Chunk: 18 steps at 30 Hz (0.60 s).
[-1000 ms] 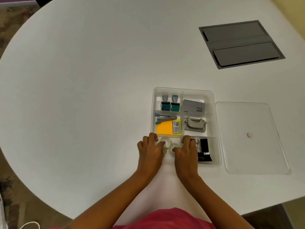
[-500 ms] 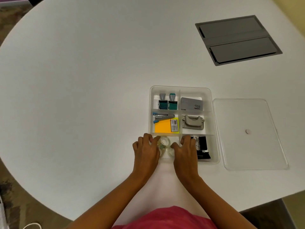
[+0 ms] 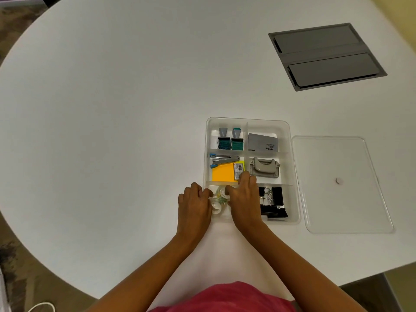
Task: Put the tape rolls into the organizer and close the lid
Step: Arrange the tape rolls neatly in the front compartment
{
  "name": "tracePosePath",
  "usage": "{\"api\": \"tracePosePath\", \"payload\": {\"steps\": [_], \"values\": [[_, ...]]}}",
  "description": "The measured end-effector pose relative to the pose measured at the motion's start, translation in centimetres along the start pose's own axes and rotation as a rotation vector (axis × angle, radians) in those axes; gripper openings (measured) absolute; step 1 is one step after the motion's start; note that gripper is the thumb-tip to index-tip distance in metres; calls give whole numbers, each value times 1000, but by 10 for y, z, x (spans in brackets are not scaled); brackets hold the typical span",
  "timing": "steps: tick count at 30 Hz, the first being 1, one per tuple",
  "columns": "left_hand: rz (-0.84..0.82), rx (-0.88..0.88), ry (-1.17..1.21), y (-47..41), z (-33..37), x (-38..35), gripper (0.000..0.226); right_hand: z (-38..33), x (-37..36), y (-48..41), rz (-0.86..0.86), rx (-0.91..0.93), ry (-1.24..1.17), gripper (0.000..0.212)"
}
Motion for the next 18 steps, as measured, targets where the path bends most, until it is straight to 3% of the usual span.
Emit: {"api": "tracePosePath", "payload": {"steps": [6,12,18], "values": [[-11,26,12,0,-3,-3,21,2,-3,8,72,47,-118,28],[-4,27,25,0,-5,-6,19,13,4,27,126,-31,-161,35],[-12,45,49,-1,-4,-8,16,18,0,38,35,-80,-116,23]]}}
Point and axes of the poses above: each hand's wrist, its own y-axis away from the middle knuckle, its own x-axis out of the back of the hand, z = x × y, the point moved 3 cm from there along -y, towards the middle knuckle, and after that the axes turned 14 degrees about -z, right-handed, at the moved point
